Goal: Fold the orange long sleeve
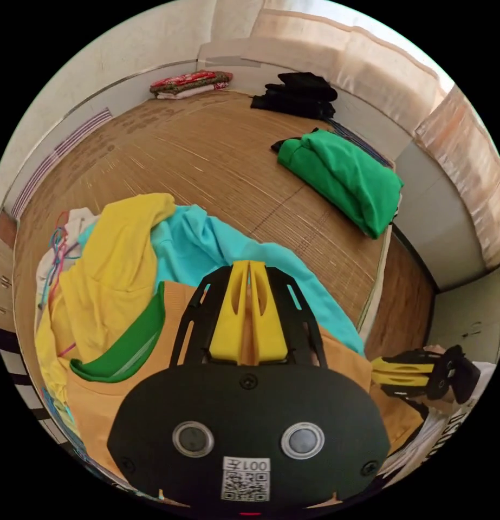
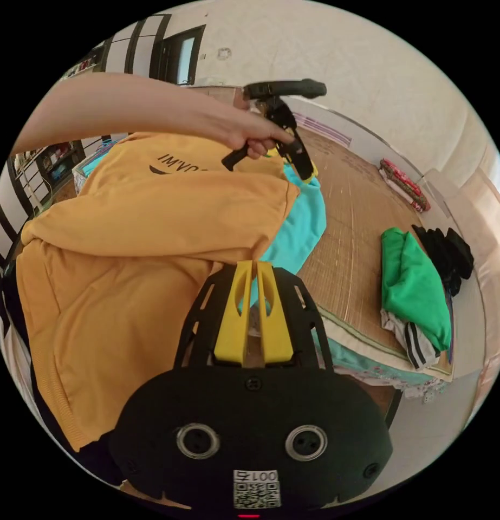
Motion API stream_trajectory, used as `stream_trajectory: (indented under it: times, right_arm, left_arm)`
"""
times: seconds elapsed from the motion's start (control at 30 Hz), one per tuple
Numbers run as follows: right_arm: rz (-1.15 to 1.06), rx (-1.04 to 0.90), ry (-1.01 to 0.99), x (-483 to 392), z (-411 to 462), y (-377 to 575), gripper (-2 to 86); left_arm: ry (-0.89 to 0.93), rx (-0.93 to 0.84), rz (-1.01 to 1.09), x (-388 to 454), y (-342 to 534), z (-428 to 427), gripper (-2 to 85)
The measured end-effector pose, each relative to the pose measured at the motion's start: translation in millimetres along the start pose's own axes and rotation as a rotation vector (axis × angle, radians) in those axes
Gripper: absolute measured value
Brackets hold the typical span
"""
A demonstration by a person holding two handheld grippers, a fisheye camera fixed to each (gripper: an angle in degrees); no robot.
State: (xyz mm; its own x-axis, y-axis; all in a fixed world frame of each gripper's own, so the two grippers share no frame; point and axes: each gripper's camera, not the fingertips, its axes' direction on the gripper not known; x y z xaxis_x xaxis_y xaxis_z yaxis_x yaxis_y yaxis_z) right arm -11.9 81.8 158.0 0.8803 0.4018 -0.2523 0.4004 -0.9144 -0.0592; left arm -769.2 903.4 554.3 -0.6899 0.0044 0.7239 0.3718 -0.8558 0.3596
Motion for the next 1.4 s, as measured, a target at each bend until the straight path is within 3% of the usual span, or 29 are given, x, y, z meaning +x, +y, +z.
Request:
stream_trajectory:
  times: [0.1, 0.3, 0.37, 0.47, 0.57, 0.67, 0.8, 0.97, 1.1, 1.17, 1.4]
  right_arm:
    - [0.002, -0.043, -0.012, 4, -2, -5, 1.4]
    - [-0.016, -0.102, 0.097, 23, -28, -21, 1.7]
    - [-0.053, -0.093, 0.128, 26, -42, -39, 2.0]
    - [-0.139, -0.055, 0.114, 18, -53, -79, 2.7]
    - [-0.242, 0.029, 0.050, -6, -57, -135, 4.5]
    - [-0.352, 0.126, -0.077, -46, -54, -202, 6.9]
    - [-0.461, 0.176, -0.177, -104, -36, -287, 8.9]
    - [-0.541, 0.065, -0.332, -180, 3, -398, 11.7]
    - [-0.573, -0.114, -0.256, -213, 50, -430, 10.4]
    - [-0.588, -0.206, -0.152, -217, 76, -432, 5.6]
    - [-0.484, -0.007, -0.081, -156, 28, -419, 1.9]
  left_arm:
    - [-0.091, -0.010, 0.016, 4, 15, -19, -1.0]
    - [-0.584, 0.013, 0.021, 8, 120, -93, -0.4]
    - [-0.797, 0.009, -0.072, -9, 182, -120, 0.9]
    - [-0.940, -0.091, -0.302, -49, 262, -142, 4.2]
    - [-0.749, -0.164, -0.492, -82, 332, -146, 3.8]
    - [-0.506, -0.040, -0.517, -83, 376, -143, 0.1]
    - [-0.510, 0.051, -0.501, -65, 397, -136, -0.8]
    - [-0.557, 0.116, -0.460, -38, 405, -131, -1.0]
    - [-0.533, 0.160, -0.446, -33, 417, -139, -1.0]
    - [-0.448, 0.225, -0.463, -36, 434, -150, -1.0]
    - [-0.399, 0.307, -0.604, -56, 496, -178, -0.9]
